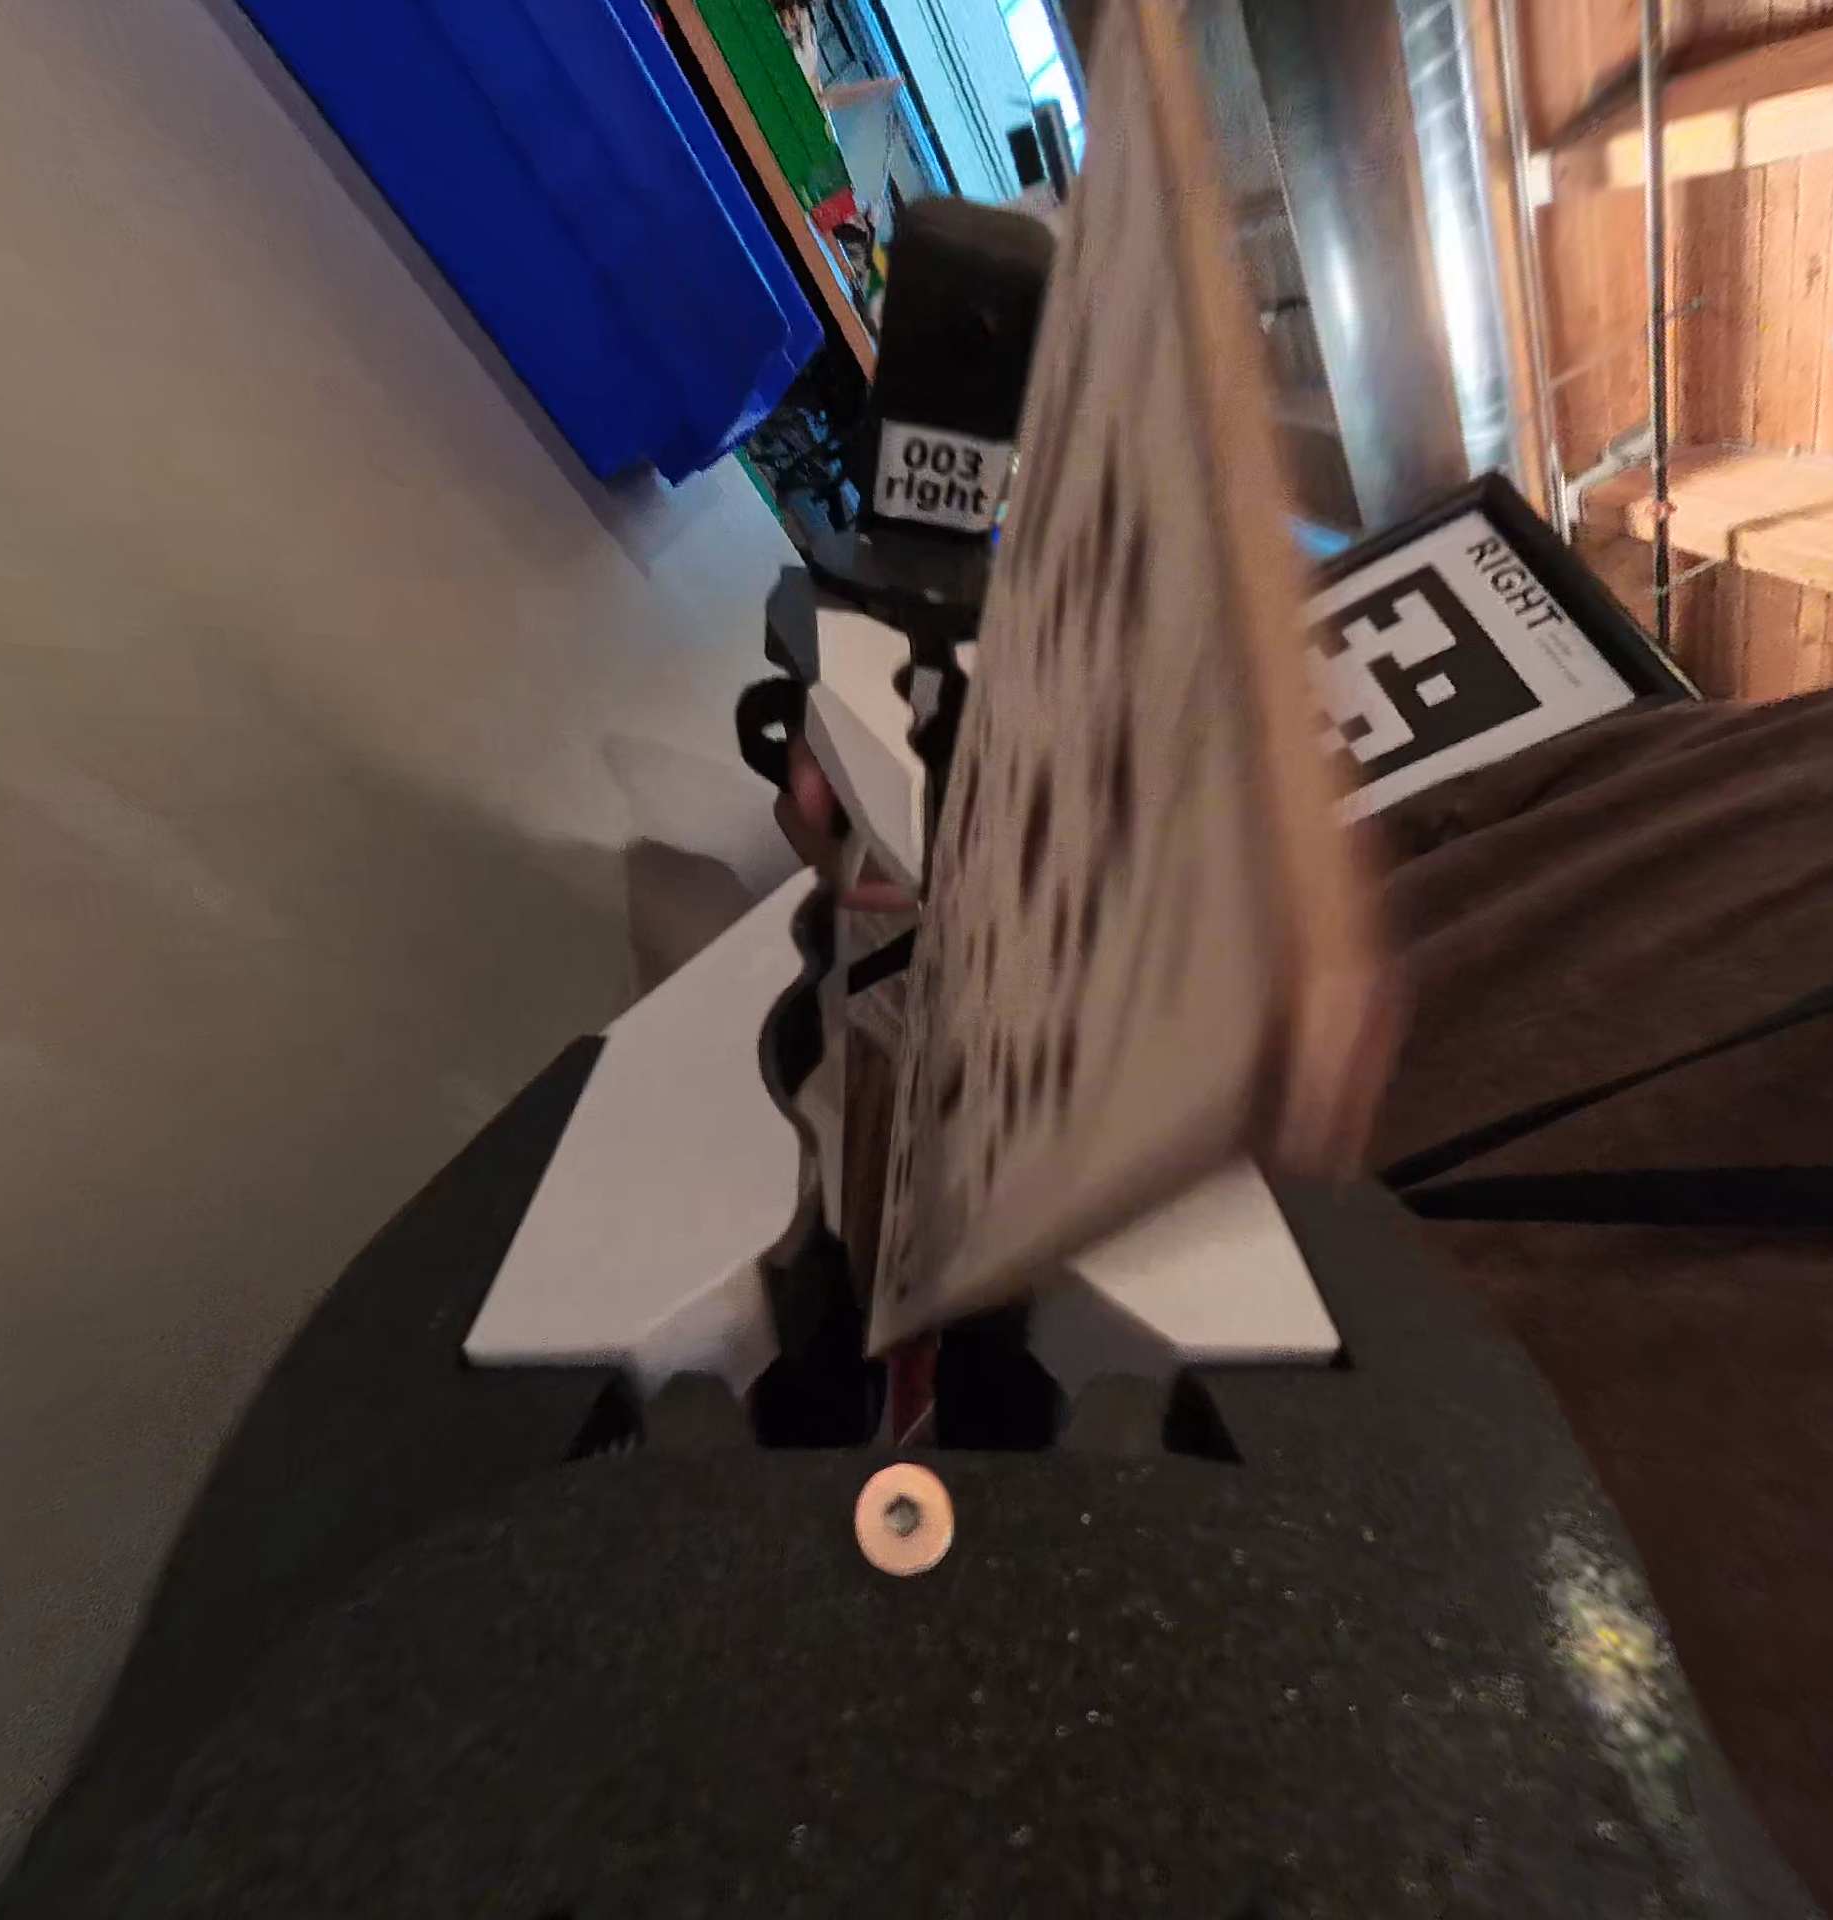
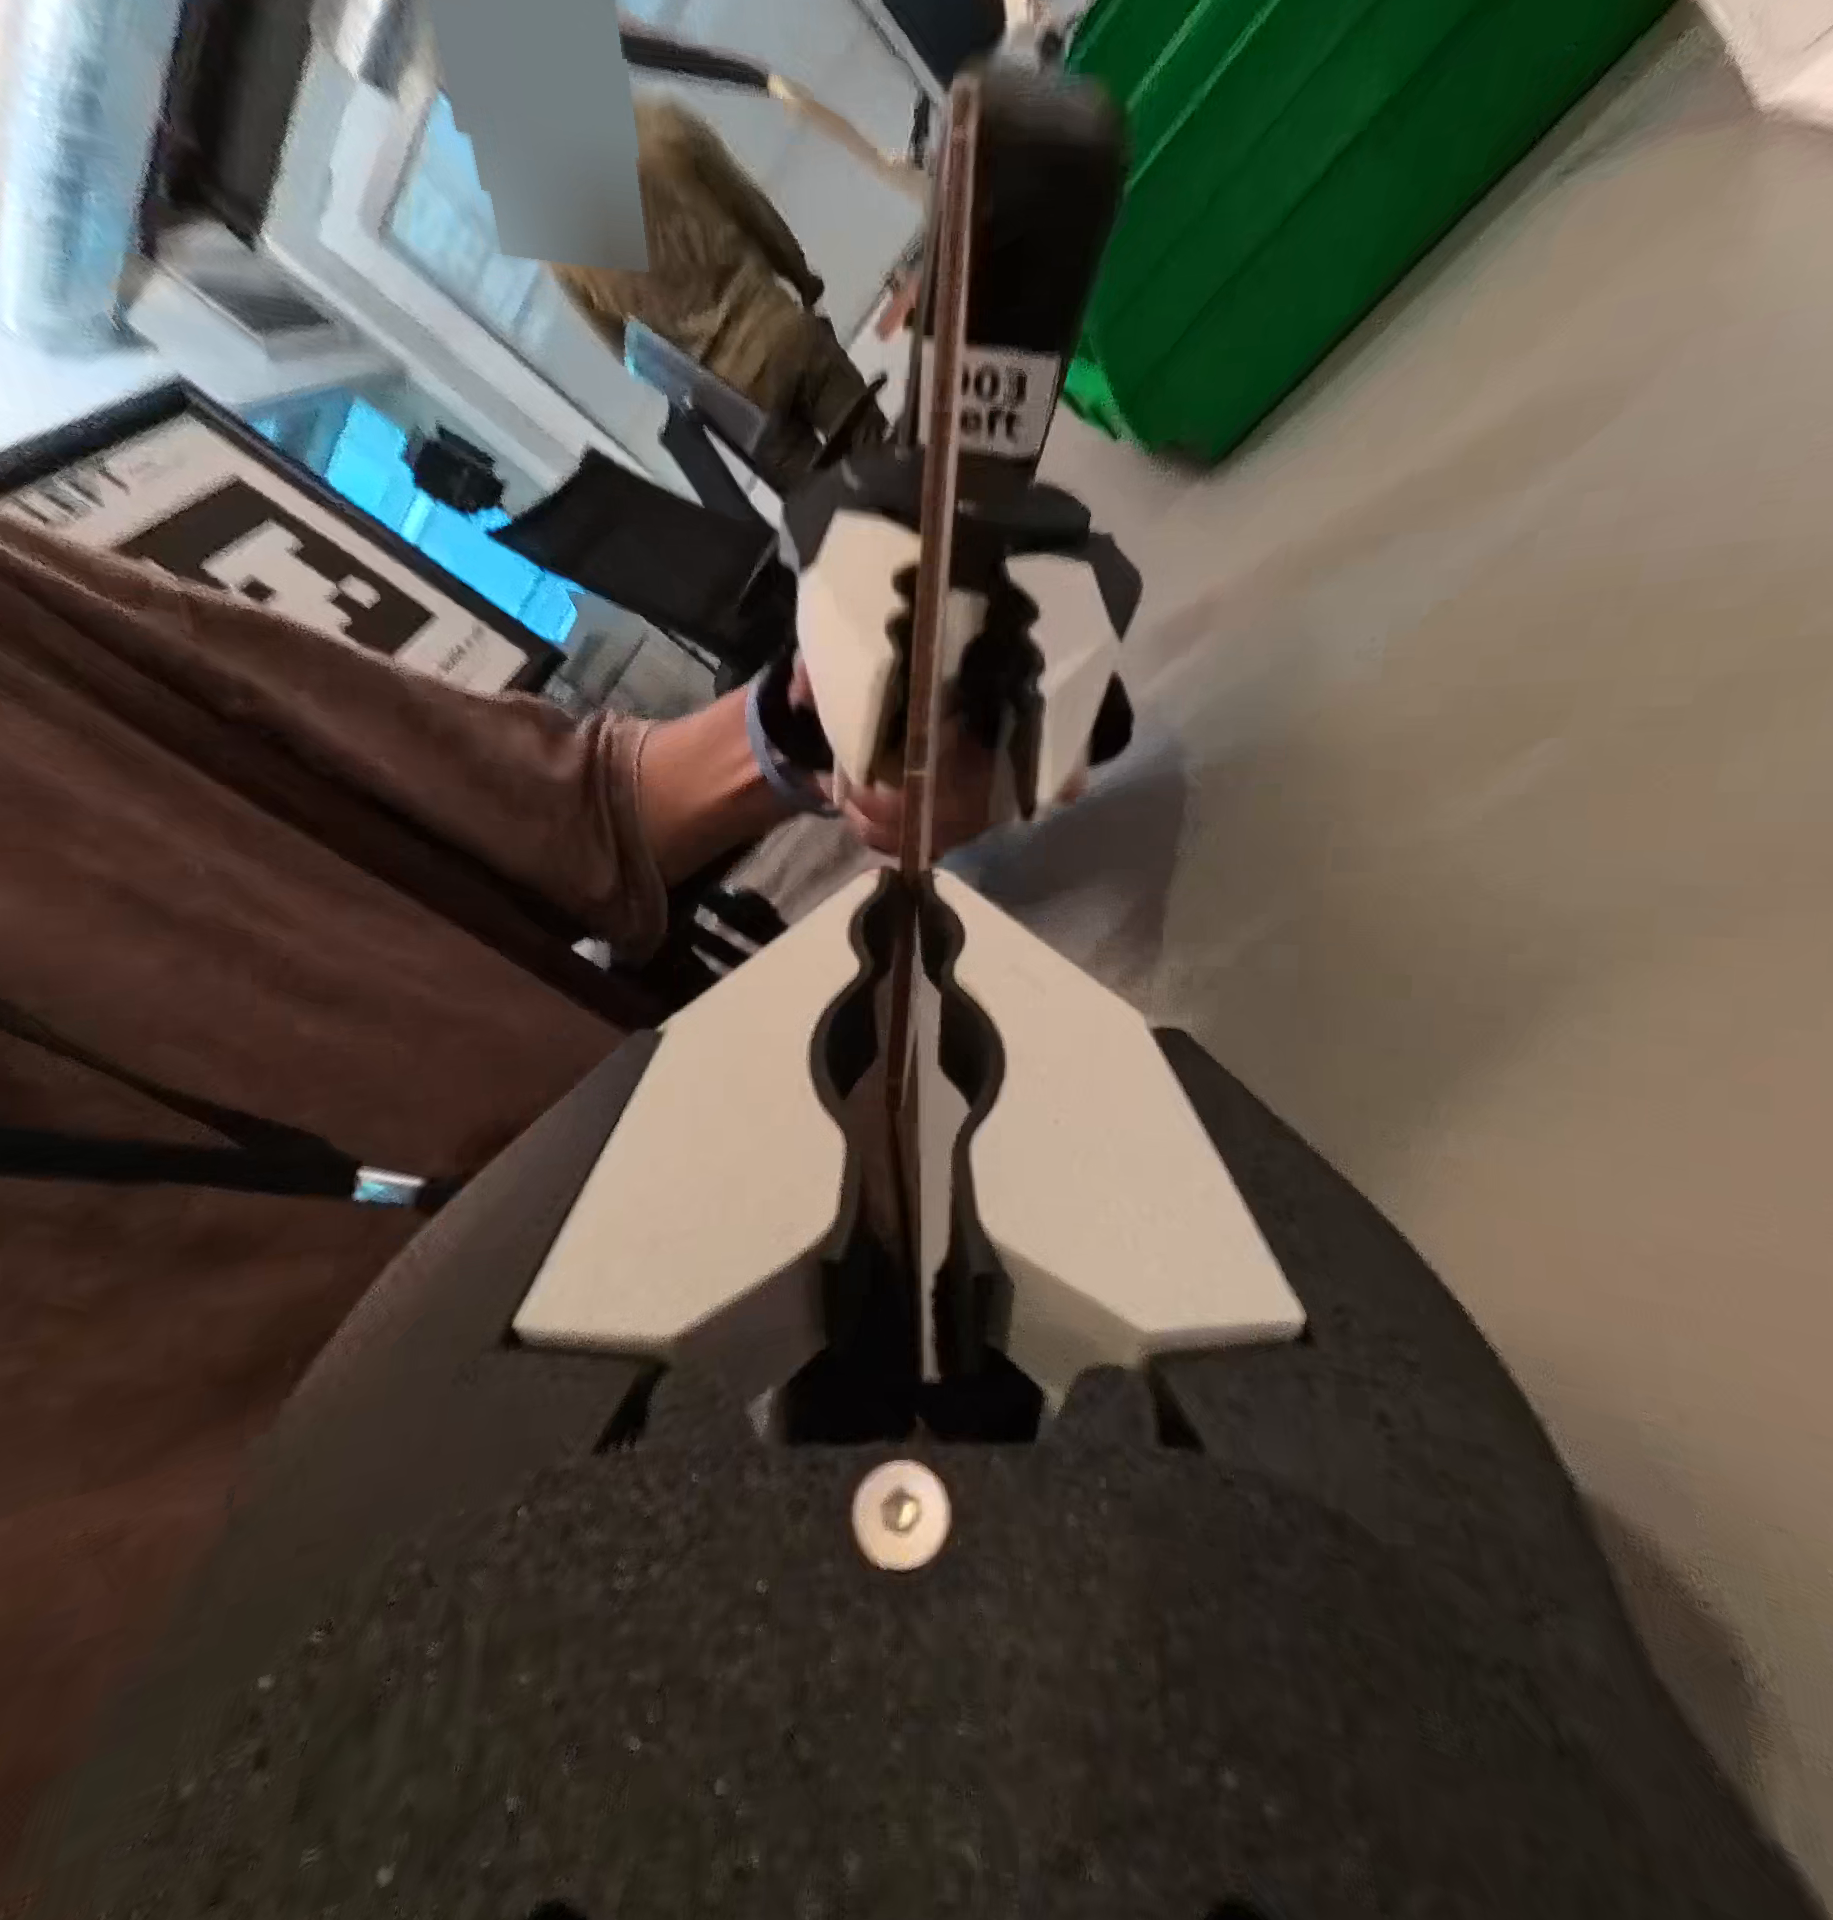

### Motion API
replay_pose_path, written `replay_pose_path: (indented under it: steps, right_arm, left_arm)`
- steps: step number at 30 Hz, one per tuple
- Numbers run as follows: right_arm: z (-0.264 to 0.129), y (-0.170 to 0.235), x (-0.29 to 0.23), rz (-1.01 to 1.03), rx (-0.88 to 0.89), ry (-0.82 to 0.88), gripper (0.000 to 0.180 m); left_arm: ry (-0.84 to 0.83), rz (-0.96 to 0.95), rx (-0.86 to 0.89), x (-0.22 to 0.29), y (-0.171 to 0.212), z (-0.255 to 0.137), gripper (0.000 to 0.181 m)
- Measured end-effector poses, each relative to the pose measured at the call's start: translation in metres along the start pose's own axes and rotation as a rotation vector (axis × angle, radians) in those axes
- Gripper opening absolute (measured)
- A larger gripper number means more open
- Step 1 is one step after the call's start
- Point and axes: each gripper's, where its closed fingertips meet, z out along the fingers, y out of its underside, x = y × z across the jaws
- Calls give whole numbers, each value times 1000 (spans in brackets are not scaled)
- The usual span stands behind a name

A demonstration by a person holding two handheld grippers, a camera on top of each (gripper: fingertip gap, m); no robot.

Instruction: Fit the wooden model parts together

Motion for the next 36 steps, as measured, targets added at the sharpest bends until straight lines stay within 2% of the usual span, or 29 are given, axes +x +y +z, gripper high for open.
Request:
replay_pose_path:
  steps: [2,6,8,10,14,17,18,23,27,31,36]
  right_arm:
    - [4,5,0,-1,-34,9,3]
    - [3,0,5,2,-11,50,4]
    - [2,8,3,16,-36,41,15]
    - [1,11,2,9,-30,44,5]
    - [1,7,-4,-100,-23,66,4]
    - [-2,0,-18,-217,7,37,5]
    - [-3,-1,-20,-240,7,35,5]
    - [-5,0,-22,-243,-1,19,6]
    - [-5,0,0,-123,2,117,7]
    - [-4,-5,15,-158,21,261,10]
    - [0,-4,10,-65,36,163,6]
  left_arm:
    - [2,12,10,1,-2,-3,27]
    - [-22,62,29,3,-4,-4,2]
    - [-23,34,58,2,-8,-6,1]
    - [-7,-12,105,0,-13,-10,2]
    - [47,-54,136,6,-17,-9,2]
    - [155,-159,186,17,-21,-8,1]
    - [185,-203,201,18,-21,-8,6]
    - [292,-397,246,14,-19,-6,1]
    - [148,-282,228,1,-21,-7,2]
    - [-47,-70,190,-7,-21,-9,2]
    - [-91,60,138,1,-16,-4,1]
